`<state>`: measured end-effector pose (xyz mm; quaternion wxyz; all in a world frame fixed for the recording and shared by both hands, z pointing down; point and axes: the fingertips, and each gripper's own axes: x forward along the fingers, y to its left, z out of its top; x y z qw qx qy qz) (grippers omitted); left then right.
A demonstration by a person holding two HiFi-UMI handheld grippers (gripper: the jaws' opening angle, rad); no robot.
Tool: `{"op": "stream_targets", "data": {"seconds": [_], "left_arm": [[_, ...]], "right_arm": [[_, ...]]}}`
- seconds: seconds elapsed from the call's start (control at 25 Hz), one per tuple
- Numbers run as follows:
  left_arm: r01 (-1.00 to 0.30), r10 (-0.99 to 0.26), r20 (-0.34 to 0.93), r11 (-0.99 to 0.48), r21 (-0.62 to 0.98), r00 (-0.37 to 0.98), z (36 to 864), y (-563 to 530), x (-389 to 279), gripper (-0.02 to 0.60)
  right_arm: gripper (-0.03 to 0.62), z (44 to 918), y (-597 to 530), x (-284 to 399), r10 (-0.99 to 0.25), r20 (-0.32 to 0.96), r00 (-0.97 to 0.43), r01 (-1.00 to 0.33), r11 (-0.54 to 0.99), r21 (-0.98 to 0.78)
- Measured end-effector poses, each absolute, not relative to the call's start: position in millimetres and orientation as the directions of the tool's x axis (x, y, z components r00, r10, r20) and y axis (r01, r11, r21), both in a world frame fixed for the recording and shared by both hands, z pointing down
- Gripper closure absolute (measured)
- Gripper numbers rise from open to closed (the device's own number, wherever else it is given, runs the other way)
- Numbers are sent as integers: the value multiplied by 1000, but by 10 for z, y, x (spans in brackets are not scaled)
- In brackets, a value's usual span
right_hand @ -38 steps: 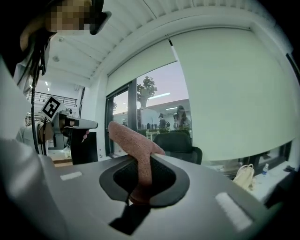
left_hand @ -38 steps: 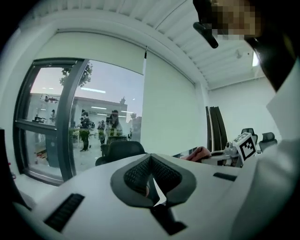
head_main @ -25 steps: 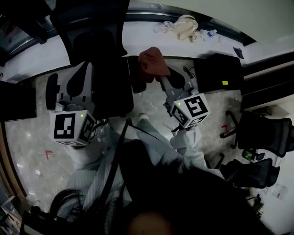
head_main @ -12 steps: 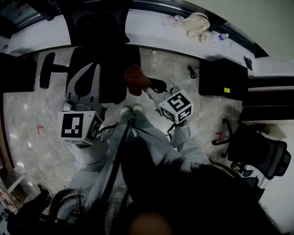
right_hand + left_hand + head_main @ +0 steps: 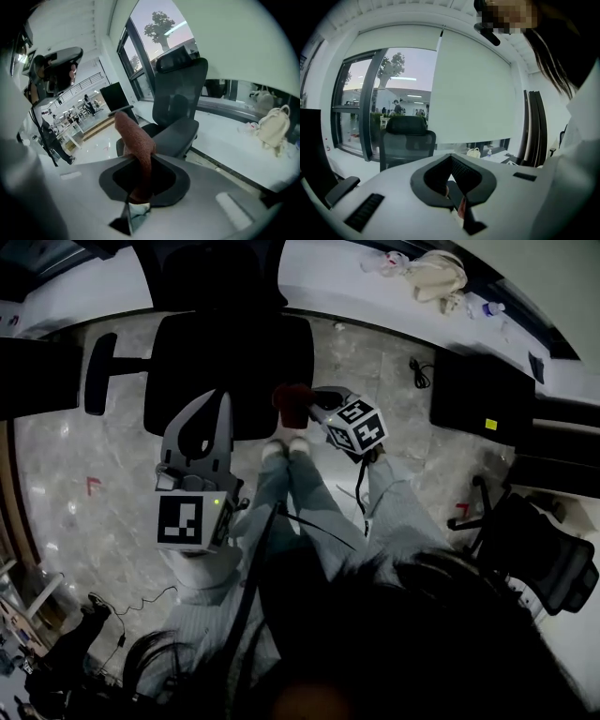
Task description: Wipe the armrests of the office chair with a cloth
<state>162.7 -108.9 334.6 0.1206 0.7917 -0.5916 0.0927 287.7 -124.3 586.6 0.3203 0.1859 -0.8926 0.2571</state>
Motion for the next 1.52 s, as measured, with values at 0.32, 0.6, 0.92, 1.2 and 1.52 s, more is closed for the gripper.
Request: {"op": "stream_targets", "data": {"seconds": [0.32, 0.6, 0.92, 1.2, 1.52], "left_arm": [[-957, -902, 324, -259, 126, 287, 3676, -1216, 1557, 578], [-968, -927, 283, -217, 126, 245, 3746, -1379, 1428, 578], [-965, -925, 280, -229, 131, 258, 3787, -1406, 1434, 578], [-952, -925, 236, -273, 137, 299, 3654, -1537, 1581, 578], [-951, -923, 237, -277, 137, 303, 3614, -1485, 1631, 578]], "right_arm": [[553, 6186, -2173, 2779, -176, 705, -687, -496, 823, -278], [554, 6403, -3271, 2644, -319, 774, -547, -564, 824, -59], [560, 6327, -3068, 2673, -383, 788, -482, -625, 781, -3], [560, 6103, -1900, 2842, -304, 775, -553, -590, 800, -108], [559, 6054, -1439, 2912, -261, 755, -602, -547, 823, -152]]}}
